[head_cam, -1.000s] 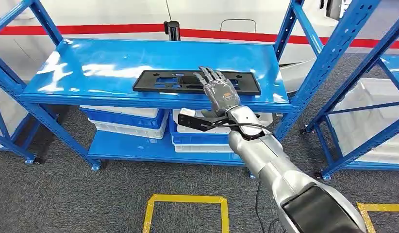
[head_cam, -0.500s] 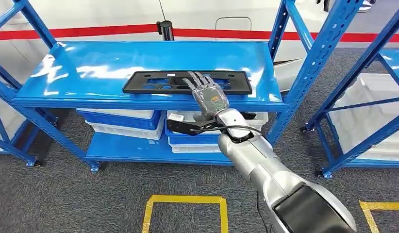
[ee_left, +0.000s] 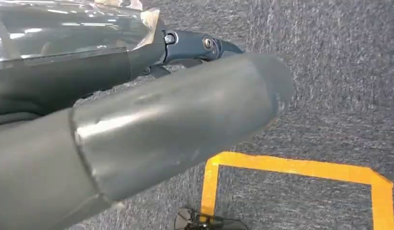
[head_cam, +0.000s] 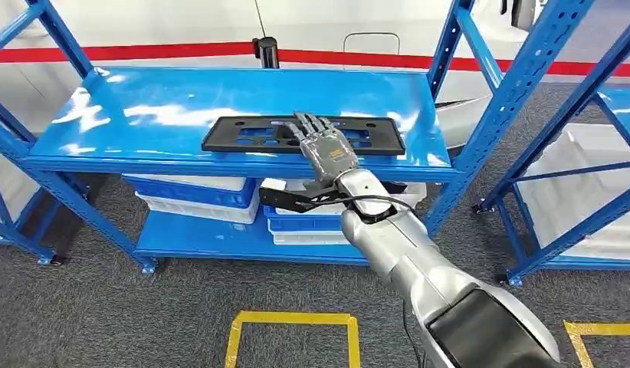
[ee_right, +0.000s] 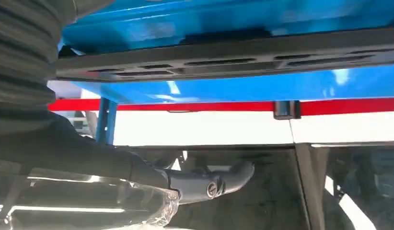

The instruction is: Take the parts from the cabinet and place them on the table.

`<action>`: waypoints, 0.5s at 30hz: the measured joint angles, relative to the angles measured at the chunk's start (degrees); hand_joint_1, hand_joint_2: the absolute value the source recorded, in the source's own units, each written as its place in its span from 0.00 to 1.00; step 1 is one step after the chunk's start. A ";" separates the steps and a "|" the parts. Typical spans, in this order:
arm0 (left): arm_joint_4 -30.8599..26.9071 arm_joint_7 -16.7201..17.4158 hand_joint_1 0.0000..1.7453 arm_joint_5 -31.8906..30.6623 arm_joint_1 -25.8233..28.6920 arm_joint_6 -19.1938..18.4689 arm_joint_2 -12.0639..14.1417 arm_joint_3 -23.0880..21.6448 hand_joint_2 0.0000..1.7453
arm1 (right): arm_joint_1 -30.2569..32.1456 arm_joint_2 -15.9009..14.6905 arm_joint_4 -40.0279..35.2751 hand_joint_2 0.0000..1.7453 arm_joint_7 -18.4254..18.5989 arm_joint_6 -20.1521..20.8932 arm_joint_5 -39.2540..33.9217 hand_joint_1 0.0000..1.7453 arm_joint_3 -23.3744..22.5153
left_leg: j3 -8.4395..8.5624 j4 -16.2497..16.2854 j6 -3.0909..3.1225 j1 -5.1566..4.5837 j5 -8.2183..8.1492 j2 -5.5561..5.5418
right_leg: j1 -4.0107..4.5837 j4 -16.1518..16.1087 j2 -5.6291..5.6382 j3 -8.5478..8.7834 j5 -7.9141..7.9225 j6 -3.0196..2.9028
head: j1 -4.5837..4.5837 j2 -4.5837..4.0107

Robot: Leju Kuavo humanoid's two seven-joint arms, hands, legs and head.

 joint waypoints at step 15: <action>0.00 0.02 0.00 0.18 0.04 0.13 0.17 1.01 0.00 | -0.87 0.00 1.25 1.00 0.09 0.09 0.66 0.00 0.18 | -8.31 18.78 -4.14 1.17 -9.65 0.15 | -0.60 -13.23 0.15 6.85 5.29 -0.65 | -0.02 0.00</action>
